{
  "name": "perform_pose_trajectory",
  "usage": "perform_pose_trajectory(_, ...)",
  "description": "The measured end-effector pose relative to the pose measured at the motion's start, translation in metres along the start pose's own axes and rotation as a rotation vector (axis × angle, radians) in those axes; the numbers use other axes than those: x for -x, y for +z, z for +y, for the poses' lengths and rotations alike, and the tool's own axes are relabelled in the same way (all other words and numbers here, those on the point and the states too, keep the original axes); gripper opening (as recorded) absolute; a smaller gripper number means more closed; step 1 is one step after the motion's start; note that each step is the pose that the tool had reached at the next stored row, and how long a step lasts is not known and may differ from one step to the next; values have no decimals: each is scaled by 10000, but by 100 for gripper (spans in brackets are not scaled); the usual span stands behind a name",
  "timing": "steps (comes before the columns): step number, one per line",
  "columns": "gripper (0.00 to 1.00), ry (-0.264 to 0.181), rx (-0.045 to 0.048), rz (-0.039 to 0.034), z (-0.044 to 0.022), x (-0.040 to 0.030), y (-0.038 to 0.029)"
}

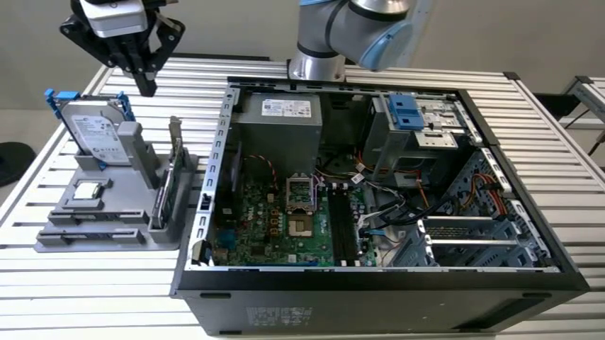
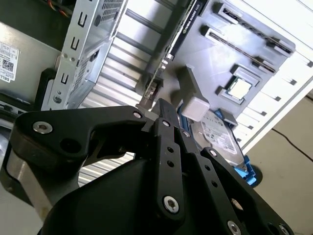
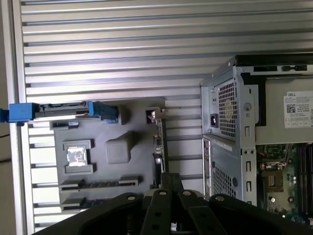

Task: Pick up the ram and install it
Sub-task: 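Reach for the ram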

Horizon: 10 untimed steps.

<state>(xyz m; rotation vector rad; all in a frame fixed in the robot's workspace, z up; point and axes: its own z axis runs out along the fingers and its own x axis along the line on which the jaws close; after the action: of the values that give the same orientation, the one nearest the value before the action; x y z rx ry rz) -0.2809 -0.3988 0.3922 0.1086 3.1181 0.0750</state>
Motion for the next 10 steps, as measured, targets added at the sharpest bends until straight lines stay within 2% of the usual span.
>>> perform_pose_trajectory(10, 0, -31, 0, 3, -3, -41, 1)
